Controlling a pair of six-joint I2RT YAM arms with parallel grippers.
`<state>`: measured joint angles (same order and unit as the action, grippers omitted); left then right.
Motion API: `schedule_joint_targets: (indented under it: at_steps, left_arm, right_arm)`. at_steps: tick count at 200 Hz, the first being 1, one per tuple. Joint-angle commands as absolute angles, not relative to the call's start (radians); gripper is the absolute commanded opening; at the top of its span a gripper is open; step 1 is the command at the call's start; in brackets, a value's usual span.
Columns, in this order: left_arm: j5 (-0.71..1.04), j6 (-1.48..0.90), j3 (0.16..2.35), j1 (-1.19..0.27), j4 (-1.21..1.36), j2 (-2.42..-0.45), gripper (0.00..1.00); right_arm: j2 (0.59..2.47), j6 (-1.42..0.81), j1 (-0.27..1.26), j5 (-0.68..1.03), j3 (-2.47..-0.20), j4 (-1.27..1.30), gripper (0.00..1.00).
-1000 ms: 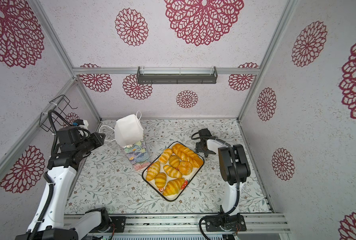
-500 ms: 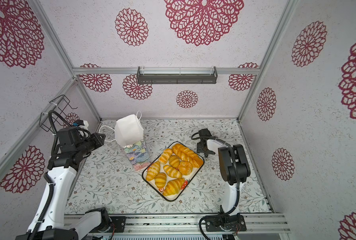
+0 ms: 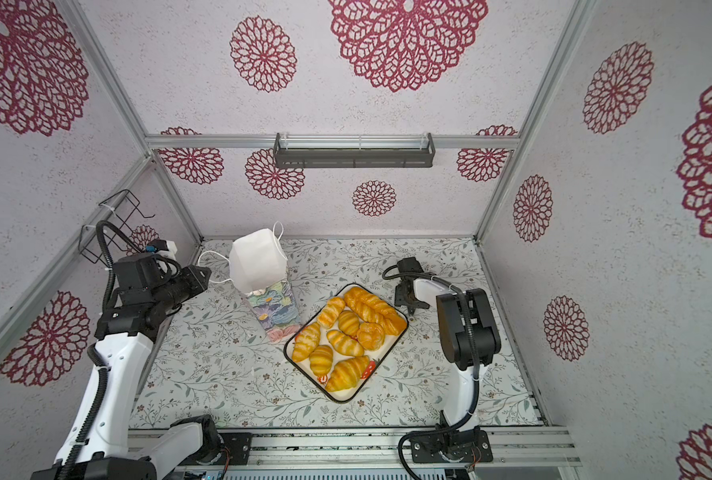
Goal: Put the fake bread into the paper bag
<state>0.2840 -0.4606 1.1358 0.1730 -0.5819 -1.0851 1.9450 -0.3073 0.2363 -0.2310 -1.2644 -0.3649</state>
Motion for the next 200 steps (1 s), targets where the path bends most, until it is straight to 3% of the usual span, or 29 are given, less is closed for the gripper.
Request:
schedule_joint_targets:
  at_steps: [1, 200]
  left_arm:
    - [0.296, -0.463, 1.127, 0.181, -0.556, -1.065, 0.2]
    - [0.296, -0.463, 1.121, 0.183, -0.556, -1.066, 0.22]
  right_arm:
    - [1.906, -0.31, 0.238, -0.238, -1.273, -0.39, 0.73]
    - [1.973, -0.321, 0.205, -0.189, -1.343, -0.358, 0.75]
